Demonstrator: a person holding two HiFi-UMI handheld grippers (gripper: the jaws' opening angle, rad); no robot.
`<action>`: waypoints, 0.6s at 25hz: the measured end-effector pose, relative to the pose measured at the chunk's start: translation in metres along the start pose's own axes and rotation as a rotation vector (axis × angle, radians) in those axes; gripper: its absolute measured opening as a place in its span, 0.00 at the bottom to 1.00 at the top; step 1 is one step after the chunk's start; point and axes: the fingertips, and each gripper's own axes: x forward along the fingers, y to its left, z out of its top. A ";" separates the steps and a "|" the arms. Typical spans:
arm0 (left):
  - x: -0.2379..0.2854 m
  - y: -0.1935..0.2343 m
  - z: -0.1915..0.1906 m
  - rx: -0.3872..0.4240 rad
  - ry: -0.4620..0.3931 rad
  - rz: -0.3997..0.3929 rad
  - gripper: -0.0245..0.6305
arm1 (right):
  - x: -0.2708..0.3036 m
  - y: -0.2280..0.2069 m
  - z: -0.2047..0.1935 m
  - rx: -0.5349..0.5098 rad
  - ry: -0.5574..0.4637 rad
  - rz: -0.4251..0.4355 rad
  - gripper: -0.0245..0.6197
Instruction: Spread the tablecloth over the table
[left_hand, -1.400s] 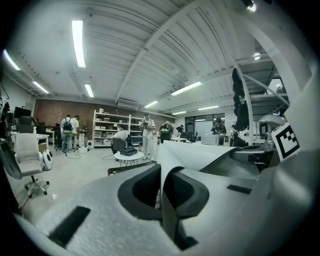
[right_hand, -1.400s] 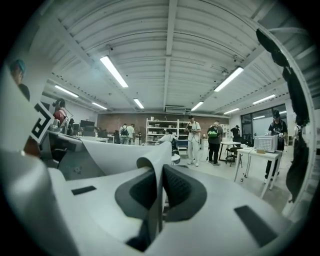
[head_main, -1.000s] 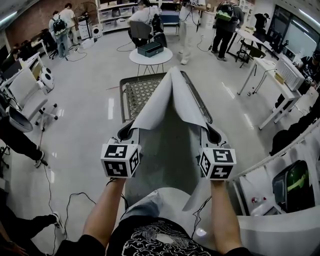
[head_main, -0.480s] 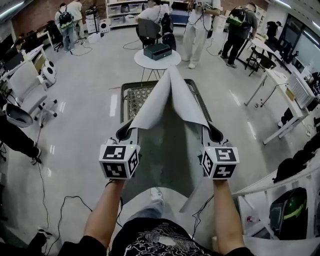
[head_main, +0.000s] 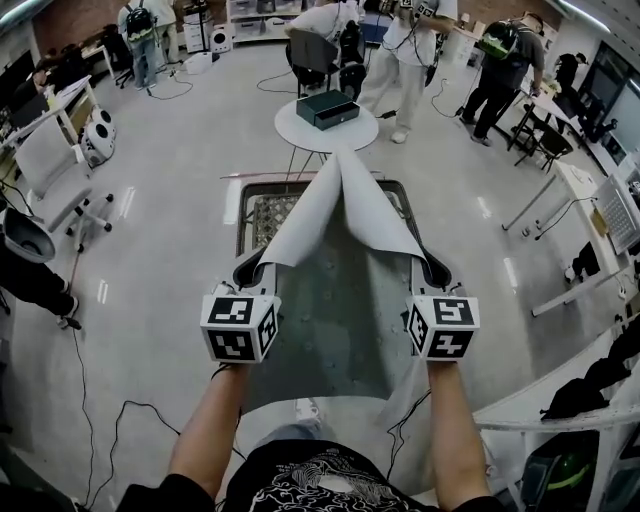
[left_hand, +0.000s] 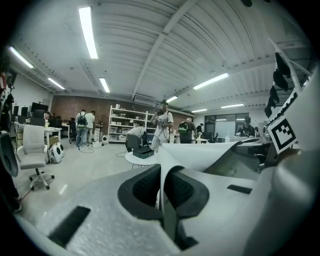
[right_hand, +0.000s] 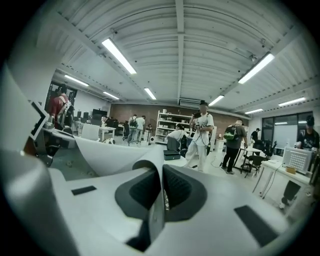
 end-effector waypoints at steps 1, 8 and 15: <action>0.009 0.002 0.000 0.000 0.005 0.001 0.05 | 0.009 -0.005 0.001 0.001 0.002 -0.003 0.05; 0.055 0.017 0.000 0.003 0.030 0.006 0.05 | 0.058 -0.029 -0.001 -0.005 0.027 -0.023 0.05; 0.086 0.038 -0.004 -0.004 0.056 0.050 0.05 | 0.099 -0.042 -0.008 -0.012 0.046 -0.009 0.05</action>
